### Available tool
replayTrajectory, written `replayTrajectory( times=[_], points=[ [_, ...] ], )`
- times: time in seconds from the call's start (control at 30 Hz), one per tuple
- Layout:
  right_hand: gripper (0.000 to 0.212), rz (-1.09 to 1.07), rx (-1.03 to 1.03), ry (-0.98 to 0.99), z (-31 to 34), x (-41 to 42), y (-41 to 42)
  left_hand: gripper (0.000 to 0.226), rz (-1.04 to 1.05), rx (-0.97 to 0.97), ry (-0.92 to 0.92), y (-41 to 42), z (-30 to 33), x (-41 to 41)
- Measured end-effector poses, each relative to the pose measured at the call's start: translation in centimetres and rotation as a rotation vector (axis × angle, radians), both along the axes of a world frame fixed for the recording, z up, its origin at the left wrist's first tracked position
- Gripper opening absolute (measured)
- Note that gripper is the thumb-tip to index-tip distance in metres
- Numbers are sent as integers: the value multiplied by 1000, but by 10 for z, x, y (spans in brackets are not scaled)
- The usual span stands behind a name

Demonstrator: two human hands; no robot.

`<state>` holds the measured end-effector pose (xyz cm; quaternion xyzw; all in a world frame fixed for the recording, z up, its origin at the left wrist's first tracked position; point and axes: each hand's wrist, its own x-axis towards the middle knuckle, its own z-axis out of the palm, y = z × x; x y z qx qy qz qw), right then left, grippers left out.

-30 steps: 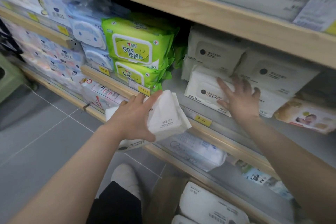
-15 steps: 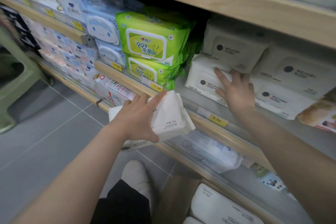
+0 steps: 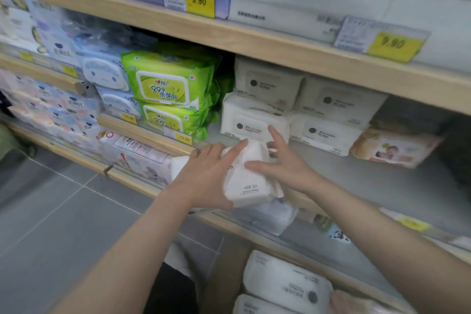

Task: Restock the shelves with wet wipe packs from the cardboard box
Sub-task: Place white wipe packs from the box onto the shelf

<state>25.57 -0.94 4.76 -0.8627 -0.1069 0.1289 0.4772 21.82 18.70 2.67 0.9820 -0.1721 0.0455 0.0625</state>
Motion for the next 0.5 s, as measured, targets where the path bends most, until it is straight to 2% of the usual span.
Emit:
replayTrajectory(
  times=[0.07,0.13,0.3,0.37,0.43,0.5],
  points=[
    [114,1,101,162,0,-9,-11,130,-44,-16,-56,-18,5,-4],
    [110,-35,221,221,1,-16,-24,129,-81,-37,-115,-35,10,-8],
    [87,-204,360,106,3,-37,-60,135,-121,-173,-139,-55,18,-10],
    [86,-264,424,67,6,-43,-78,139,-12,-402,-79,-53,25,-8],
    [82,-285,518,48,12,-51,-95,139,170,-805,41,-47,27,-1],
    [76,-263,580,34,17,-59,-110,131,285,-1203,298,-45,28,3]
  ],
)
